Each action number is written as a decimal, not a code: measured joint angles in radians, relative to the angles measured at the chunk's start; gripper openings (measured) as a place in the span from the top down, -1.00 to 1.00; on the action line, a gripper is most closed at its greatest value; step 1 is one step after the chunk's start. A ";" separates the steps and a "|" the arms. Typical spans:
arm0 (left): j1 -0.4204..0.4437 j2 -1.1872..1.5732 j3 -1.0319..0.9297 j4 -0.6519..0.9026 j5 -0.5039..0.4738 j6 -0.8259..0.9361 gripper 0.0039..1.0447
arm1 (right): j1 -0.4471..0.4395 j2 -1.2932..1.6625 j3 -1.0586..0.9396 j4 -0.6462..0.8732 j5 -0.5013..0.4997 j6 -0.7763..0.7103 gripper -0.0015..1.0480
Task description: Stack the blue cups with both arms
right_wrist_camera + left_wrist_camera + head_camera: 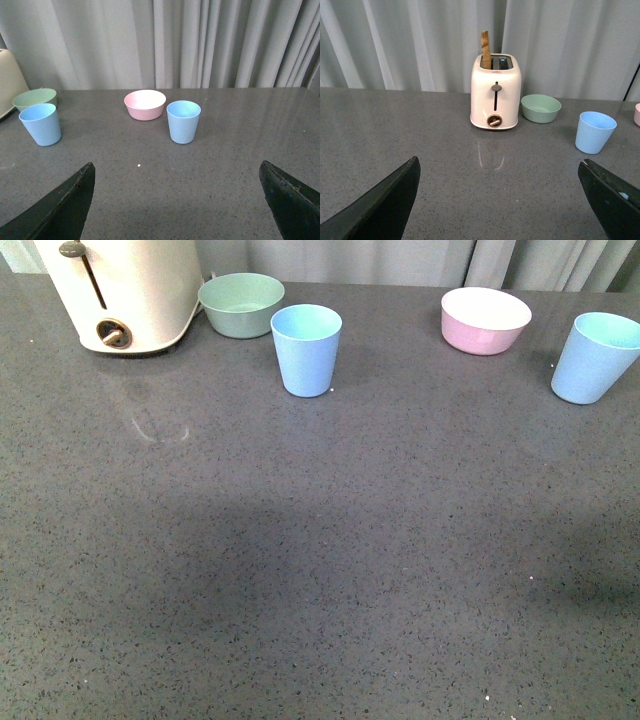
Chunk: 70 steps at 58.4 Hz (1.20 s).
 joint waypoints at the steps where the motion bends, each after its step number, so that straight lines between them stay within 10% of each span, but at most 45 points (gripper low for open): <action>1: 0.003 0.014 0.010 -0.028 0.011 -0.012 -0.84 | 0.000 0.000 0.000 0.000 0.000 0.000 -0.83; 7: 0.045 0.259 0.130 -0.198 0.106 -0.128 -0.84 | 0.000 0.000 0.000 0.000 0.000 0.000 -0.83; 28: -0.029 1.015 0.426 0.249 0.187 -0.243 -0.84 | 0.000 0.000 0.000 0.000 0.000 0.000 -0.83; 70: -0.281 1.864 1.179 0.104 0.067 -0.306 -0.84 | 0.000 0.000 0.000 0.000 0.000 0.000 -0.83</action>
